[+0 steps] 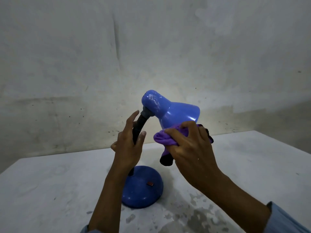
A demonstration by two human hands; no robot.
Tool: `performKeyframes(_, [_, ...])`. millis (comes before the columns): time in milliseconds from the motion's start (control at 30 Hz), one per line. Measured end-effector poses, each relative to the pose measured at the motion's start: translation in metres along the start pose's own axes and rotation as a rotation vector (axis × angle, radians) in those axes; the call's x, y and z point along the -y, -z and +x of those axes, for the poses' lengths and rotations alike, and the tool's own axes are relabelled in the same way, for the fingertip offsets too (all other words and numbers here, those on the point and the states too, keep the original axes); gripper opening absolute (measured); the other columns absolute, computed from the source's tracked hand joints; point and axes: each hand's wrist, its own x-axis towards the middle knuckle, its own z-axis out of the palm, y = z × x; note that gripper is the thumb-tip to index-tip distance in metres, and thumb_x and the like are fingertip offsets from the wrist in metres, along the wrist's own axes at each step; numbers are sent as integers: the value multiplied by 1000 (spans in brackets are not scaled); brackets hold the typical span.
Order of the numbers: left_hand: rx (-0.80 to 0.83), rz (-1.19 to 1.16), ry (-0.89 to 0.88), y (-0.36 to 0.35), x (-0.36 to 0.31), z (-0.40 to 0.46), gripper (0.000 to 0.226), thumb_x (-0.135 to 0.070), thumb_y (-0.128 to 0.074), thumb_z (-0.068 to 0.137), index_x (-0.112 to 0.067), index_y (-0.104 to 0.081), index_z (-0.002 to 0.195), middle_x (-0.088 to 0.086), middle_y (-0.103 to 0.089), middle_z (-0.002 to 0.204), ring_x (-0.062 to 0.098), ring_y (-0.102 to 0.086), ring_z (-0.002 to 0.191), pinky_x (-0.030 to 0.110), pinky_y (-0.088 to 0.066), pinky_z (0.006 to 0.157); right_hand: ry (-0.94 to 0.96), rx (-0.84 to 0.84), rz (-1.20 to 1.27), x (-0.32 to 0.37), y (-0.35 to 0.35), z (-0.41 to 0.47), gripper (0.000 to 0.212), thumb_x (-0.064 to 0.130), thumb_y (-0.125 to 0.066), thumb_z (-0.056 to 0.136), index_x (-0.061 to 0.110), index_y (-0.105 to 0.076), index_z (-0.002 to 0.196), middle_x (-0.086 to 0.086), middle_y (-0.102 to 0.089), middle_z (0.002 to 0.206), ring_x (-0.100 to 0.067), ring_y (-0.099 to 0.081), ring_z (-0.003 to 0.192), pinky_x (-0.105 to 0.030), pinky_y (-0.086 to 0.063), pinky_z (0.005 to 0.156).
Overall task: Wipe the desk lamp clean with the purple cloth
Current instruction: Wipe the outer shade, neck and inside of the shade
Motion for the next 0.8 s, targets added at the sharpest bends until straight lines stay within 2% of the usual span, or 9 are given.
performKeyframes(133, [-99, 109, 1, -3, 11, 1, 43, -19, -47, 95, -23, -39, 137, 5, -58, 123, 25, -53, 112, 50, -37, 96, 18, -49, -63, -7, 0, 1, 21, 22, -64, 72, 13, -73, 89, -3, -71, 101, -32, -57, 97, -39, -50, 72])
performKeyframes(233, [-99, 122, 0, -2, 14, 2, 42, -16, -46, 95, -23, -41, 137, 5, -59, 121, 25, -52, 111, 45, -31, 94, -66, -133, -29, -21, 0, 5, 21, 16, -57, 79, 12, -73, 92, -4, -70, 105, -30, -42, 99, -38, -43, 72])
performKeyframes(400, [-104, 120, 15, -1, 14, 1, 41, -18, -46, 95, -26, -41, 136, 3, -59, 119, 24, -50, 110, 38, -22, 88, -338, -203, 211, -54, -5, 14, 44, -6, -57, 65, 21, -72, 96, -2, -69, 99, -34, -48, 90, -36, -37, 72])
performKeyframes(500, [-96, 121, 8, -3, 13, 1, 41, -19, -46, 96, -26, -41, 136, 3, -60, 118, 24, -51, 109, 38, -21, 87, -535, -83, 361, -76, -7, 23, 62, -17, -48, 62, 26, -70, 100, -3, -69, 100, -34, -49, 89, -40, -43, 76])
performKeyframes(567, [-96, 118, 4, -3, 14, 1, 41, -19, -46, 96, -26, -41, 136, 3, -60, 118, 24, -51, 109, 37, -21, 87, -621, 67, 361, -92, -8, 34, 58, -13, -46, 70, 27, -69, 105, -5, -69, 100, -39, -54, 91, -41, -46, 81])
performKeyframes(600, [-99, 112, 8, -2, 14, 1, 42, -19, -46, 96, -26, -40, 136, 3, -60, 119, 25, -51, 110, 37, -21, 87, -659, 91, 358, -99, -8, 40, 54, -11, -47, 74, 27, -69, 106, -5, -68, 98, -38, -56, 90, -41, -48, 80])
performKeyframes(700, [-96, 104, 3, 2, 17, 1, 42, -19, -46, 96, -24, -40, 137, 3, -59, 119, 24, -51, 110, 38, -20, 88, -686, 52, 599, -106, -3, 58, 59, -15, -46, 72, 28, -71, 102, 4, -65, 81, -24, -58, 66, -35, -50, 61])
performKeyframes(733, [-91, 105, -3, 3, 17, 1, 42, -19, -46, 95, -24, -41, 136, 3, -60, 118, 24, -51, 110, 37, -20, 87, -655, 76, 675, -105, 1, 62, 62, -17, -44, 68, 29, -72, 99, 7, -64, 75, -22, -57, 57, -32, -49, 53])
performKeyframes(800, [-87, 108, -5, 3, 16, 1, 41, -18, -47, 95, -25, -42, 135, 1, -60, 117, 23, -52, 109, 37, -20, 88, -546, 197, 667, -101, 3, 68, 65, -17, -41, 63, 33, -73, 89, 13, -62, 67, -12, -56, 49, -24, -46, 44])
